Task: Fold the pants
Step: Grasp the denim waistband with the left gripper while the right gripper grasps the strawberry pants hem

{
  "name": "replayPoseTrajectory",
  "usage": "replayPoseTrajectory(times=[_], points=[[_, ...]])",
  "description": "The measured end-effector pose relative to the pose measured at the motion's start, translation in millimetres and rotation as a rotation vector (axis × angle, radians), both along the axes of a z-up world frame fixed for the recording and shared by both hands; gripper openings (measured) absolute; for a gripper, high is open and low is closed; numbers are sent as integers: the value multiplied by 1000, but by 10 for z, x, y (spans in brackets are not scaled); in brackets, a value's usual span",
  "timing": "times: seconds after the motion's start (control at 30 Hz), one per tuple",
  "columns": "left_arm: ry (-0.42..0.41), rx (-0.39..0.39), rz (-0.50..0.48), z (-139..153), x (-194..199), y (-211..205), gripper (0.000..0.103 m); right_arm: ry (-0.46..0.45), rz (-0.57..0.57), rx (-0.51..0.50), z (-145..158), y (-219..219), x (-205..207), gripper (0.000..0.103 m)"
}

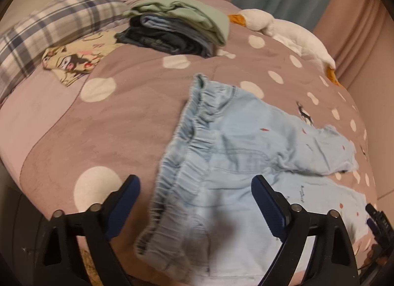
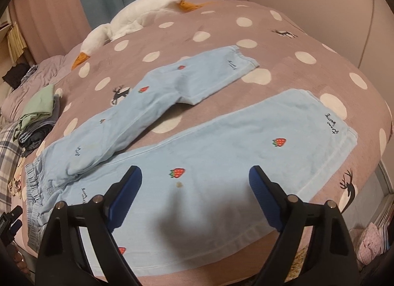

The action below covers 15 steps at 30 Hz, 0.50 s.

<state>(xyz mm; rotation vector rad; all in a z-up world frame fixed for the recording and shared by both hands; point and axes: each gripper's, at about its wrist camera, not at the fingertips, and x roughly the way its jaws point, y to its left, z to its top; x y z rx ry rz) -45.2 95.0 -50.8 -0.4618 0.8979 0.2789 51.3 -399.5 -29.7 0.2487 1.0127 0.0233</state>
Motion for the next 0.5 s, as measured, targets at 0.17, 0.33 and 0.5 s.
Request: replayPoseTrajectory(times=[0.17, 0.33, 0.5], points=[[48, 3, 72, -116, -97, 187, 90, 40, -93, 13, -114, -341, 50, 81], [100, -87, 54, -368, -127, 214, 90, 78, -218, 2, -210, -804, 27, 79], [119, -170, 54, -551, -110, 226, 76, 130, -357, -15, -368, -1346, -52, 79]])
